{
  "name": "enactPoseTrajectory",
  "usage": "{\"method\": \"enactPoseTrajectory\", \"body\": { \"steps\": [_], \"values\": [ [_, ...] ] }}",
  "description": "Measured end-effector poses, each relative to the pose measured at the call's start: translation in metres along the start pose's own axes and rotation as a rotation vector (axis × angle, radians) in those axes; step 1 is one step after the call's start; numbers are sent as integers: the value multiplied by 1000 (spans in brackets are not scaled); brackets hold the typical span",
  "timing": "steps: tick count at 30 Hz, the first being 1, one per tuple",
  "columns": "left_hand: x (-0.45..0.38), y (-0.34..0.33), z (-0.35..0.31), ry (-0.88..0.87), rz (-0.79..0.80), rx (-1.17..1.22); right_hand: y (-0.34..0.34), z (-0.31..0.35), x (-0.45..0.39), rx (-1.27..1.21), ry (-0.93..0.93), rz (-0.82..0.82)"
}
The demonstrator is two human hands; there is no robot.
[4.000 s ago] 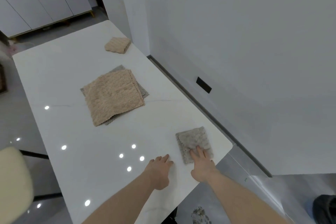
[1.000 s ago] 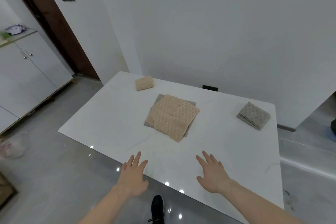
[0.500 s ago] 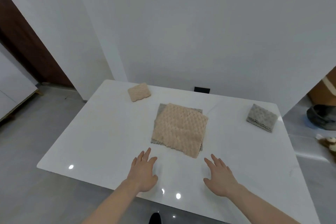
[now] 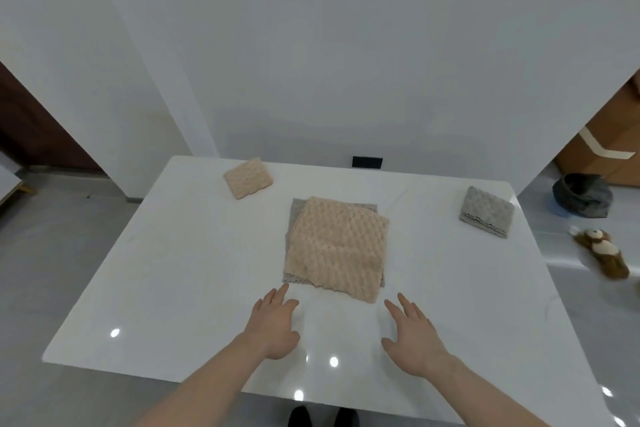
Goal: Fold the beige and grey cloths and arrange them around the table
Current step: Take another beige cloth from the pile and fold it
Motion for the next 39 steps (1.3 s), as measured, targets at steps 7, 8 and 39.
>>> {"method": "enactPoseTrajectory", "body": {
  "steps": [7, 8, 39],
  "values": [
    [-14, 21, 5, -12, 4, -50, 8, 5, -29, -34, 0, 0],
    [-16, 24, 7, -12, 7, -56, 7, 8, -31, -39, 1, 1],
    [-152, -14, 56, -557, -615, 50, -42, 51, -145, -286, 84, -901]
  ]
}}
Point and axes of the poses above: each hand's wrist, its own x-axis away from the middle knuckle, its own y-axis out of the back of the hand, z = x × y, the point moved 10 cm from there along -x, towards the middle knuckle, and after that the axes turned 8 degrees about z, right-handed, at the moved point
